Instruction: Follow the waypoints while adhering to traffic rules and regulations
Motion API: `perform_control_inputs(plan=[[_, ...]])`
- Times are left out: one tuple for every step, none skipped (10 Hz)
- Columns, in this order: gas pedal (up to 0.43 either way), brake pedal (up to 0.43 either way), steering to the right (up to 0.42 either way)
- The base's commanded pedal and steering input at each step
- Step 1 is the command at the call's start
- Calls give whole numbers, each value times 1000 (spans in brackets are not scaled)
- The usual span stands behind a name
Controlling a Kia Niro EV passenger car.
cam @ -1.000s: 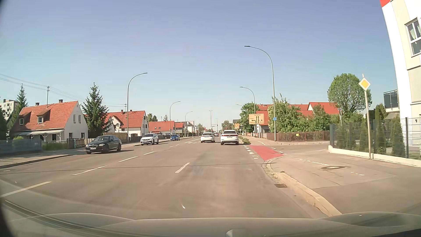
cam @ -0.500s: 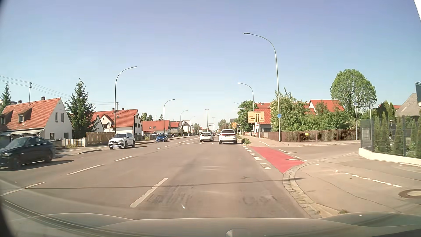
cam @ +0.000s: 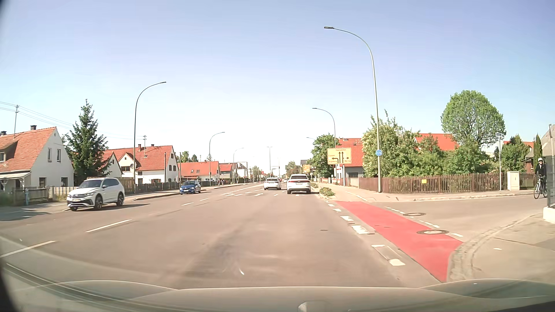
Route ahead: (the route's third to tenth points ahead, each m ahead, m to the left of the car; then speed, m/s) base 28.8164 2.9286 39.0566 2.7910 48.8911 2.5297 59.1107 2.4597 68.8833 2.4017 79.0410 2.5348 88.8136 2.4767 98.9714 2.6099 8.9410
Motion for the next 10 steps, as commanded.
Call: perform_control_inputs(plan=[[118, 0, 0], [118, 0, -1], [157, 0, -1], [169, 0, -1], [169, 0, -1], [177, 0, -1], [177, 0, -1], [177, 0, -1], [177, 0, -1], [177, 0, -1]])
